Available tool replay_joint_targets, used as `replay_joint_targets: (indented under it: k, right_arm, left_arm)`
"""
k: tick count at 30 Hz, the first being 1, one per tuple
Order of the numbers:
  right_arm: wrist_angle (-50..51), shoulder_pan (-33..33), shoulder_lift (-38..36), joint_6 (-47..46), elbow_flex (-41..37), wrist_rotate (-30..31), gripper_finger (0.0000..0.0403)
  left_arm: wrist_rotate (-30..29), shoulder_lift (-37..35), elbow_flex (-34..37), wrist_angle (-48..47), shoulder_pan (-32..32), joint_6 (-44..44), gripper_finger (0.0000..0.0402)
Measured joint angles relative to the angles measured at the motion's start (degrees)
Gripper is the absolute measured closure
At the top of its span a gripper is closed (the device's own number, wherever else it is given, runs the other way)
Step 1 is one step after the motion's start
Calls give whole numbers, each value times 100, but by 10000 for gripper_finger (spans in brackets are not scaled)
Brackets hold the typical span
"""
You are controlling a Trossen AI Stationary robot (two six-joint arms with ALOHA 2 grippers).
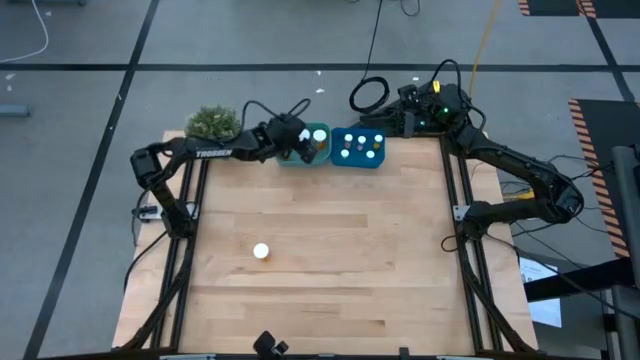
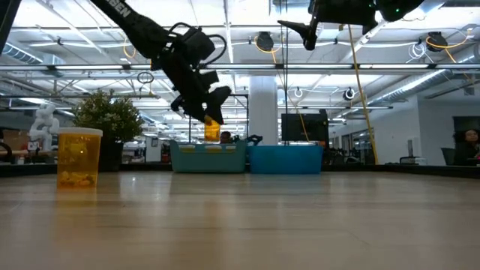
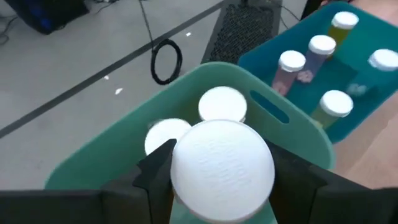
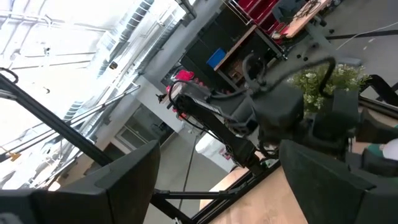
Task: Pick and place medicine bottles into bin by pill shape (circle, oval)
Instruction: Put the large orange capsule bottle into the green bin
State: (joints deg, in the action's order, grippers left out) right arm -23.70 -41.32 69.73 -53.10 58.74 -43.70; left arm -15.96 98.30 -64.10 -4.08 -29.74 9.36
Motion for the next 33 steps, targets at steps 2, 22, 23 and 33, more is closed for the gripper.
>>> replay_joint_targets:
  k: [2,22,23,33]
  right_arm:
    - [-2,0,0,0,0,-2,83]
    - [0,0,0,-20,0,1,83]
    - [0,0,0,-20,0,2,83]
    - [4,3,2,-173,0,13,83]
  left_arm:
    - [-103,0,193,263,43,91,200]
    - [-396,33,1196,1623,101,118,183]
    - [-396,111,1196,1736,101,70,178]
    - [-349,576,1139,2051,123,-192,188]
